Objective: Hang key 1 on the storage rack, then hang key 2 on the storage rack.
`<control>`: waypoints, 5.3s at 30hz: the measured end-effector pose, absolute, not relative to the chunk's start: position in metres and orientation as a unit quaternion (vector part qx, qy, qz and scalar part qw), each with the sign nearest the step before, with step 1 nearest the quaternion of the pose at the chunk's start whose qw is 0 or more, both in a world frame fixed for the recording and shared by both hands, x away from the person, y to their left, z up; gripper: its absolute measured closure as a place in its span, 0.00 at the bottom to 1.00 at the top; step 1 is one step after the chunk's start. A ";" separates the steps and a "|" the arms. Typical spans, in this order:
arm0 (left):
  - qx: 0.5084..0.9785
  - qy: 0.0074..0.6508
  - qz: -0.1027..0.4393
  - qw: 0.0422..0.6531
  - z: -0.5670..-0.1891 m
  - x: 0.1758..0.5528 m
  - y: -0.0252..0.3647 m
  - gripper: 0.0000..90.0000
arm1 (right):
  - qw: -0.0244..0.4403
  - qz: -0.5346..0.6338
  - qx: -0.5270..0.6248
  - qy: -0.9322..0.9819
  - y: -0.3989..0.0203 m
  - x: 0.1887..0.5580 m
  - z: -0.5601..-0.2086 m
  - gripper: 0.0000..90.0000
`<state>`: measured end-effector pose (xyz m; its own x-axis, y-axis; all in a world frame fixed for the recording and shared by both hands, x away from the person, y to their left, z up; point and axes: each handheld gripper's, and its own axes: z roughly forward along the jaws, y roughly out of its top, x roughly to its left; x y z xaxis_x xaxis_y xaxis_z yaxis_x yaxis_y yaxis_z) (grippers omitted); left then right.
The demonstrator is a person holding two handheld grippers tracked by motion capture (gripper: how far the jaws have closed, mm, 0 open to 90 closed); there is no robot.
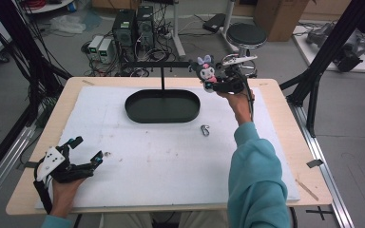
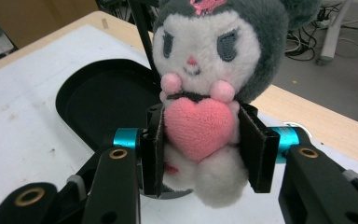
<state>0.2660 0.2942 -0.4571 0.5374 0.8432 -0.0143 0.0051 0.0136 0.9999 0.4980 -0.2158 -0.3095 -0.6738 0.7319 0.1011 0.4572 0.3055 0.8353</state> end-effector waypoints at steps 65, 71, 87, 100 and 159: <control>0.618 0.340 0.339 0.622 -0.457 0.265 0.294 0.06 | 0.126 0.515 0.305 0.791 -0.247 0.437 -0.300 0.01; 0.619 0.342 0.339 0.621 -0.457 0.266 0.294 0.06 | 0.155 0.550 0.284 0.770 -0.278 0.395 -0.303 0.01; 0.619 0.346 0.337 0.620 -0.457 0.266 0.293 0.06 | 0.209 0.596 0.302 0.714 -0.319 0.342 -0.362 0.01; 0.619 0.346 0.336 0.620 -0.457 0.267 0.293 0.06 | 0.224 0.597 0.302 0.709 -0.316 0.331 -0.384 0.01; 0.626 0.341 0.337 0.615 -0.456 0.267 0.293 0.06 | 0.144 0.461 0.212 0.850 -0.270 0.421 -0.339 0.01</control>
